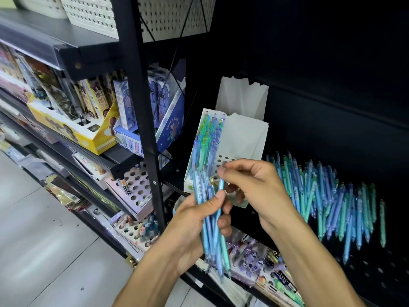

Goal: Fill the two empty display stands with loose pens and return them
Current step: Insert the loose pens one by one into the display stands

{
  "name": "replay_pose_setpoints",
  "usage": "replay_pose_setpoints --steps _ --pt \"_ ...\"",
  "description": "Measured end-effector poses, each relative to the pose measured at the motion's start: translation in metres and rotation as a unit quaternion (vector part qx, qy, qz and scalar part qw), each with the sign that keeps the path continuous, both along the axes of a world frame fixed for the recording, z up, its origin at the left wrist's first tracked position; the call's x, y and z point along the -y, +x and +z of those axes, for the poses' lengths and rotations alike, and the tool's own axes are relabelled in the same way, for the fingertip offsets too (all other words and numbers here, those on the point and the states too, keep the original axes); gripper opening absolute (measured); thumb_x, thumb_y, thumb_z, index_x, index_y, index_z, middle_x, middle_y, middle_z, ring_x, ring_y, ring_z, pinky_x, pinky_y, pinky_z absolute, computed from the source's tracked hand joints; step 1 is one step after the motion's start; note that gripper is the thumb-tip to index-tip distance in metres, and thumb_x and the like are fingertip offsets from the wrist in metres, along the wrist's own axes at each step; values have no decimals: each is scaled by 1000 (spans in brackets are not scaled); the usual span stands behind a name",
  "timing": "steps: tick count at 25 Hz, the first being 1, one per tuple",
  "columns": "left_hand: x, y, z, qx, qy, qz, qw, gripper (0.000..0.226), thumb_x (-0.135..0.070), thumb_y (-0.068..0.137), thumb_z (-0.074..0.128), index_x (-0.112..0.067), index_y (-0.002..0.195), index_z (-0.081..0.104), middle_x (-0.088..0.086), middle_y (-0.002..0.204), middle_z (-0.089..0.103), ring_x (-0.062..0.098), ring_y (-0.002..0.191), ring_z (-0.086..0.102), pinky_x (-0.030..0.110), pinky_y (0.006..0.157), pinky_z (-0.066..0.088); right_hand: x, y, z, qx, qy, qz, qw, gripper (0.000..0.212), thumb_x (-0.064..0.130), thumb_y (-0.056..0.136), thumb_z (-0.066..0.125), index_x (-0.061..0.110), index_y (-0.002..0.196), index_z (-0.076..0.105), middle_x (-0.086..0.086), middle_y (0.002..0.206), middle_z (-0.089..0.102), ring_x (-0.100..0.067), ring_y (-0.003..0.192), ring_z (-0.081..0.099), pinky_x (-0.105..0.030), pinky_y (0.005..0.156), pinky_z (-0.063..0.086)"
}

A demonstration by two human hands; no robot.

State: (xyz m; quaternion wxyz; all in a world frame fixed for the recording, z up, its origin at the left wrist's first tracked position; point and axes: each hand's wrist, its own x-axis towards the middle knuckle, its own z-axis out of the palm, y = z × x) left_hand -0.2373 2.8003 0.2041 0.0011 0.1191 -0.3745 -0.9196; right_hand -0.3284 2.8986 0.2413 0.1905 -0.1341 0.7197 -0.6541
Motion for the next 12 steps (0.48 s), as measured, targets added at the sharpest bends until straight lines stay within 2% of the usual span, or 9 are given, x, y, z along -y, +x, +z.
replay_pose_setpoints --steps 2,4,6,7,10,12 --pt "0 -5 -1 33 17 43 998 20 -13 89 61 -2 107 61 9 72 56 15 50 48 27 47 48 -1 -4 6 -10 -26 -44 999 8 4 89 67 3 85 73 -8 76 71 -13 52 60 -22 43 45" --pt "5 -8 -5 73 23 118 990 20 -11 91 58 -5 110 62 6 71 56 15 52 50 29 50 50 -4 -12 15 -34 -90 -113 989 13 1 91 61 4 89 73 -11 80 70 -17 55 62 -25 47 51" --pt "15 -7 -9 98 55 192 975 15 -9 96 51 -10 109 58 3 69 55 12 54 50 27 53 49 -10 -25 24 -106 -147 -184 966 16 1 94 59 8 93 72 -2 81 71 -17 63 65 -25 56 57" --pt "19 -6 -10 105 81 219 967 15 -6 98 48 -11 109 57 2 69 55 11 55 50 27 56 49 -12 -31 27 -162 -144 -208 954 16 2 95 58 11 96 72 3 81 71 -16 67 67 -25 61 58" --pt "27 -4 -7 108 139 250 952 25 -1 97 45 -9 116 59 5 76 63 13 62 58 31 67 53 1 -47 21 -318 -37 -205 925 16 11 97 58 13 108 70 6 87 71 -11 77 71 -30 71 61" --pt "27 -5 -3 101 154 244 952 25 -2 98 46 -8 117 61 7 79 70 15 66 64 30 68 57 16 -56 11 -383 47 -187 903 21 15 97 57 11 113 70 2 91 73 -11 79 71 -35 75 61"
